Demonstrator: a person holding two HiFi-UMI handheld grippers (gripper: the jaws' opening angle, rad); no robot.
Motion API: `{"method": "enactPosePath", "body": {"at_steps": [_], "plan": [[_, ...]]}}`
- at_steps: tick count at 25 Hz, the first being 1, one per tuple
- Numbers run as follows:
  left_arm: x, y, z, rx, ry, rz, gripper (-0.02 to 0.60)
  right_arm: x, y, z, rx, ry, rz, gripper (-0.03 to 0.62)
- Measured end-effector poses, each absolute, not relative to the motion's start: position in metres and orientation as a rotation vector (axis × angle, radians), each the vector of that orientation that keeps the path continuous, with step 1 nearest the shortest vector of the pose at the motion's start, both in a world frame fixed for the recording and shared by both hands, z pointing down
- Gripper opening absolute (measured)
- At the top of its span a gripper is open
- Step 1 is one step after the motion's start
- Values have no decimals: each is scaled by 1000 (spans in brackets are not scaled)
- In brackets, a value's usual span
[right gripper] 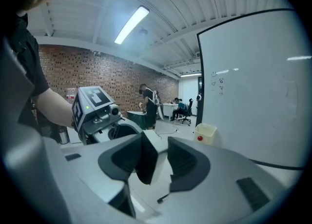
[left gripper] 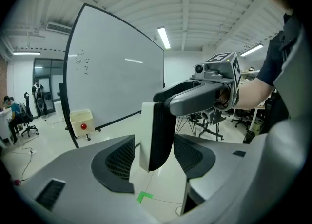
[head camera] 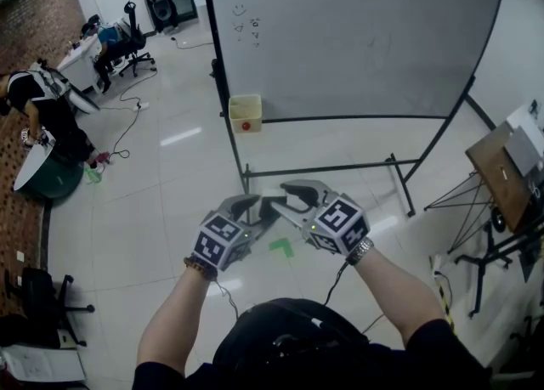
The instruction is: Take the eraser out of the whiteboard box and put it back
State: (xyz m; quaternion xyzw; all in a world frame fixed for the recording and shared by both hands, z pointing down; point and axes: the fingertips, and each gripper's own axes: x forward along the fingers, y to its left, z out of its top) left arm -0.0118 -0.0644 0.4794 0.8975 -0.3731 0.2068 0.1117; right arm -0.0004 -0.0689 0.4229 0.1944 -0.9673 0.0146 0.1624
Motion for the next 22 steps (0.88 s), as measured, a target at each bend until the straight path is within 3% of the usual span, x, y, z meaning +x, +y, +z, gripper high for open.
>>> {"method": "enactPosePath", "body": {"at_steps": [14,22], "plan": [[11,-75,488,2611,-1108,659,202,15,-74,431,468,-2755,-2,193],[9,-90,493,2572,-1185,657,192,20,-89,435,519,-2767,13,247]]}}
